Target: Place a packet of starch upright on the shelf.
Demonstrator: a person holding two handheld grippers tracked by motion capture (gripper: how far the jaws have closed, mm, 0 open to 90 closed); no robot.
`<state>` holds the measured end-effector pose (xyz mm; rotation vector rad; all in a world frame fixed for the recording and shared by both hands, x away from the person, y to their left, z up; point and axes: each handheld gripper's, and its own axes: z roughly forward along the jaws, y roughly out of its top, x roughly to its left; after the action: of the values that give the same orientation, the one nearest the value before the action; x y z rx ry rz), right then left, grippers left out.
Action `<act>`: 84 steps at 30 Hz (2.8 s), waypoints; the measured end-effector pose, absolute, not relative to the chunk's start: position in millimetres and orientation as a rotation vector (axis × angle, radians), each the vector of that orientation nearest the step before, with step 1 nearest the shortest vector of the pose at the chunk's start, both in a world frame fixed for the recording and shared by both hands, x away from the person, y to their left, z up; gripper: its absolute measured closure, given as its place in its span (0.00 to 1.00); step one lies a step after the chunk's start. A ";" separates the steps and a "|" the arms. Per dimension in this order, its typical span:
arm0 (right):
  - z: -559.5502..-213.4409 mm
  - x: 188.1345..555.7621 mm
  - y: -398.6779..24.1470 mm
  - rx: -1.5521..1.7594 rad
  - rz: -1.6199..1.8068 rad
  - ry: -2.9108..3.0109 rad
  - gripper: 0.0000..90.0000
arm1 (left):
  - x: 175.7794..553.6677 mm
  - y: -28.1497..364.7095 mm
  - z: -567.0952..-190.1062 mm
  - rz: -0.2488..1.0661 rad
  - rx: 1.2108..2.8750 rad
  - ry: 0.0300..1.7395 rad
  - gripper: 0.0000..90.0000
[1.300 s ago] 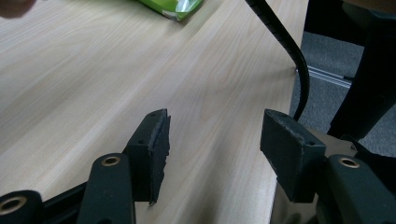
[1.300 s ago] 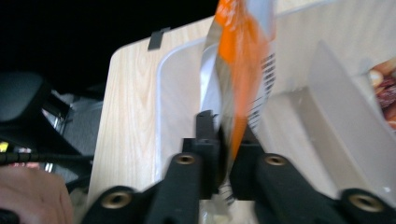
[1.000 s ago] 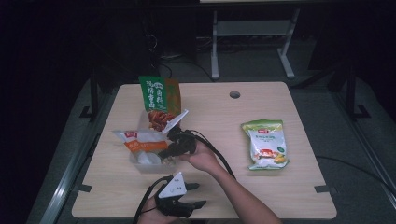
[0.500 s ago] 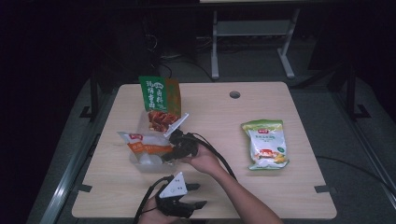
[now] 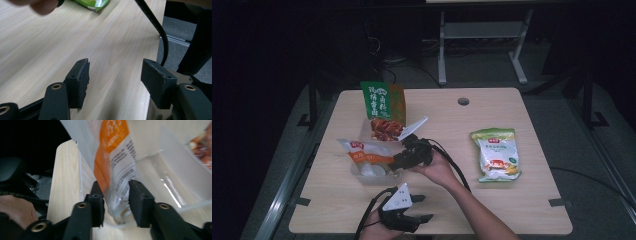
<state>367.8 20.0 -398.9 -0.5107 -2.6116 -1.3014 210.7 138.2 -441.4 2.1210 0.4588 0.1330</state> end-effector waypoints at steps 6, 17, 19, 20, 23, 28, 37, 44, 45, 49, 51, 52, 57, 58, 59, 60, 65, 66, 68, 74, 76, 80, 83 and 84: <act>-390.4 365.5 -3.9 -0.555 -1.343 -2.613 0.58 | 214.5 141.2 -438.7 0.151 2.112 0.466 0.42; -383.1 367.0 -64.4 -0.691 -1.342 -2.641 0.51 | 219.0 142.9 -438.6 0.158 2.124 0.484 0.40; -382.2 366.9 -76.0 -0.722 -1.338 -2.645 0.50 | 219.2 142.3 -439.1 0.155 2.117 0.491 0.40; -382.1 366.8 -81.4 -0.738 -1.341 -2.649 0.50 | 219.4 142.0 -439.4 0.157 2.112 0.490 0.40; -382.1 366.4 -102.3 -0.794 -1.346 -2.650 0.48 | 219.8 141.8 -439.4 0.159 2.114 0.493 0.39; -382.4 365.5 -121.5 -0.844 -1.331 -2.670 0.46 | 220.2 141.6 -440.0 0.164 2.117 0.491 0.38; -385.3 360.9 -170.1 -1.005 -1.280 -2.692 0.44 | 220.8 141.3 -439.8 0.168 2.113 0.496 0.38; -388.8 357.9 -206.4 -1.129 -1.244 -2.693 0.43 | 221.8 140.4 -440.7 0.169 2.125 0.487 0.38; -389.9 357.1 -215.8 -1.169 -1.225 -2.696 0.42 | 221.8 140.1 -441.0 0.168 2.124 0.488 0.38; -392.4 356.7 -230.6 -1.220 -1.205 -2.714 0.42 | 222.1 139.7 -441.7 0.162 2.126 0.489 0.38; -394.1 357.0 -241.0 -1.268 -1.188 -2.712 0.42 | 222.4 139.5 -441.9 0.158 2.123 0.491 0.38; -395.3 357.4 -246.6 -1.293 -1.182 -2.708 0.42 | 222.7 139.5 -442.0 0.158 2.123 0.491 0.38; -404.1 360.3 -270.2 -1.391 -1.131 -2.701 0.42 | 222.7 138.9 -442.4 0.154 2.123 0.493 0.38; -405.8 360.2 -274.1 -1.412 -1.123 -2.692 0.42 | 222.7 138.7 -442.5 0.153 2.122 0.494 0.38; -408.1 360.6 -278.1 -1.422 -1.118 -2.698 0.42 | 222.7 138.6 -442.5 0.152 2.122 0.494 0.38; -410.2 360.4 -281.4 -1.442 -1.111 -2.689 0.42 | 222.7 138.6 -442.6 0.151 2.122 0.494 0.38; -420.1 360.6 -299.1 -1.523 -1.078 -2.673 0.42 | 222.7 138.4 -442.6 0.151 2.123 0.493 0.38; -422.2 360.9 -302.5 -1.538 -1.084 -2.666 0.41 | 222.7 138.4 -442.7 0.151 2.122 0.493 0.38; -425.8 361.7 -309.1 -1.577 -1.069 -2.654 0.41 | 222.7 138.4 -442.7 0.151 2.122 0.493 0.38; -436.0 363.9 -322.7 -1.635 -1.065 -2.569 0.41 | 223.1 138.0 -443.0 0.151 2.124 0.491 0.38; -438.7 365.5 -325.0 -1.631 -1.072 -2.533 0.43 | 223.0 137.7 -443.2 0.150 2.128 0.487 0.38; -441.5 366.1 -326.9 -1.611 -1.100 -2.470 0.54 | 222.7 137.2 -443.2 0.151 2.127 0.485 0.38; -443.3 363.7 -327.5 -1.631 -1.125 -2.422 0.63 | 222.8 137.2 -443.0 0.151 2.128 0.485 0.38; -444.6 363.1 -328.5 -1.627 -1.142 -2.418 0.69 | 222.7 137.3 -442.8 0.152 2.129 0.483 0.38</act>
<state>363.1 -328.5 -444.6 -1.6269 -2.4182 -1.1418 222.7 137.3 -442.8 2.1290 0.4835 0.1516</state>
